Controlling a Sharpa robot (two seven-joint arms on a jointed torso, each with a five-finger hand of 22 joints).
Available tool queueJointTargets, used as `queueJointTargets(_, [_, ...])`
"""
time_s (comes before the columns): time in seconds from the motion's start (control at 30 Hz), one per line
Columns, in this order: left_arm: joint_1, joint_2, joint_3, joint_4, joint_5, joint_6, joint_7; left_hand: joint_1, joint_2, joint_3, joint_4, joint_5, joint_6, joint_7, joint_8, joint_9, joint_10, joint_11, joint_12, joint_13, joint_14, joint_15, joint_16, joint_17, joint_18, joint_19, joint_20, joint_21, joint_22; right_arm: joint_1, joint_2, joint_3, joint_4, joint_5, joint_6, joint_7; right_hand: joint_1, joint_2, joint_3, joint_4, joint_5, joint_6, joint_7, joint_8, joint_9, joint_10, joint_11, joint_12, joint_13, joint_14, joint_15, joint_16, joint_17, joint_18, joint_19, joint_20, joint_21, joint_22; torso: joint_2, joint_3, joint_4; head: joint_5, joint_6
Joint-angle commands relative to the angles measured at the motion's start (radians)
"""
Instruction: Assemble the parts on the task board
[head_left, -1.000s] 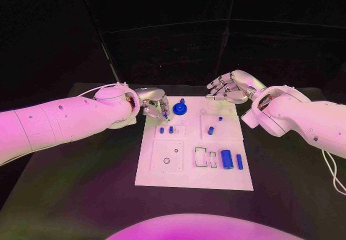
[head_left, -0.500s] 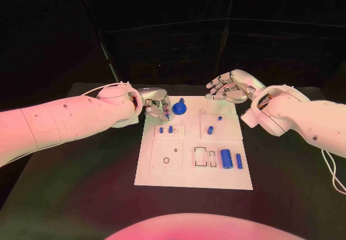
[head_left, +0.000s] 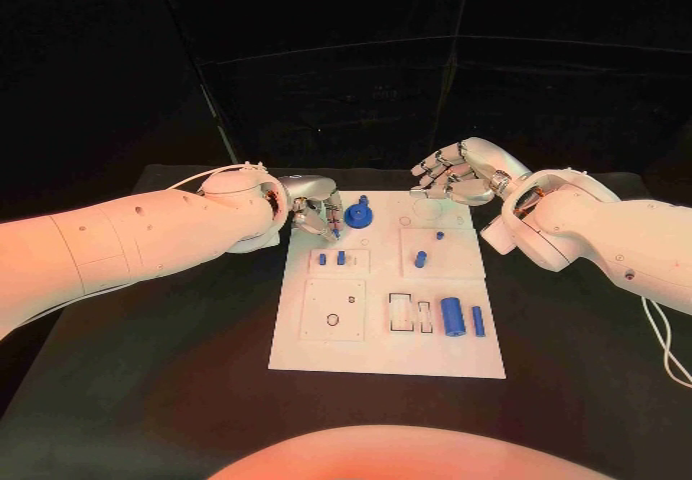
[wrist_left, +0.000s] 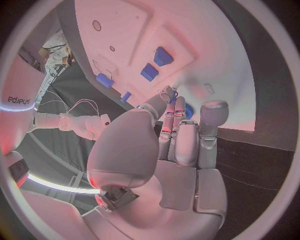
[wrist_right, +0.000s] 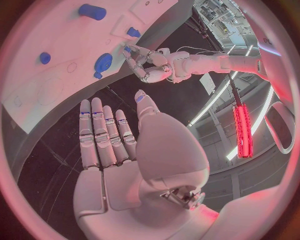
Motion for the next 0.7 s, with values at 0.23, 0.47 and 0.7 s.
queueJointTargets(0.23, [0.0,0.011,-0.001,-0.011,0.003,0.032,-0.007,-0.01,0.0,0.009,-0.001,-0.001,0.008,0.001,-0.004,-0.001,0.008,0.002,-0.008,-0.002,0.016,-0.008,-0.004,-0.002,-0.006,0.006,0.0,0.002,-0.002,0.002,0.001,0.001,0.002,0.003,-0.003,0.012,-0.001,0.011,0.002,-0.006,0.006,-0.005,0.067,0.007,-0.001,-0.004,-0.001,0.007,-0.001,0.0,0.004,-0.005,-0.001,0.003,0.003,0.007,-0.005,-0.001,0.0,-0.0001,0.0008,0.0,-0.003])
queueJointTargets(0.47, [-0.002,0.015,-0.001,-0.013,0.003,0.046,-0.009,-0.01,0.0,0.009,-0.001,-0.001,0.008,0.001,-0.004,-0.001,0.008,0.002,-0.008,-0.002,0.016,-0.008,-0.004,-0.002,-0.006,0.006,0.0,0.002,-0.002,0.002,0.002,0.001,0.002,0.003,-0.003,0.012,-0.001,0.011,0.002,-0.006,0.006,-0.005,0.067,0.007,-0.001,-0.004,-0.001,0.007,-0.001,0.0,0.004,-0.005,-0.001,0.003,0.003,0.007,-0.005,-0.001,0.0,-0.0002,0.0006,0.0,-0.004])
queueJointTargets(0.7, [-0.003,0.015,-0.001,-0.011,0.003,0.056,-0.011,-0.01,0.0,0.01,-0.001,-0.001,0.008,0.001,-0.004,-0.001,0.008,0.002,-0.009,-0.002,0.016,-0.008,-0.005,-0.003,-0.006,0.006,0.0,0.002,-0.002,0.002,0.0,0.001,0.004,0.003,-0.004,0.012,-0.001,0.011,0.002,-0.006,0.006,-0.005,0.067,0.007,-0.001,-0.004,-0.001,0.007,-0.001,0.0,0.004,-0.005,-0.001,0.003,0.003,0.007,-0.005,-0.001,0.001,-0.0001,0.0012,-0.001,-0.006])
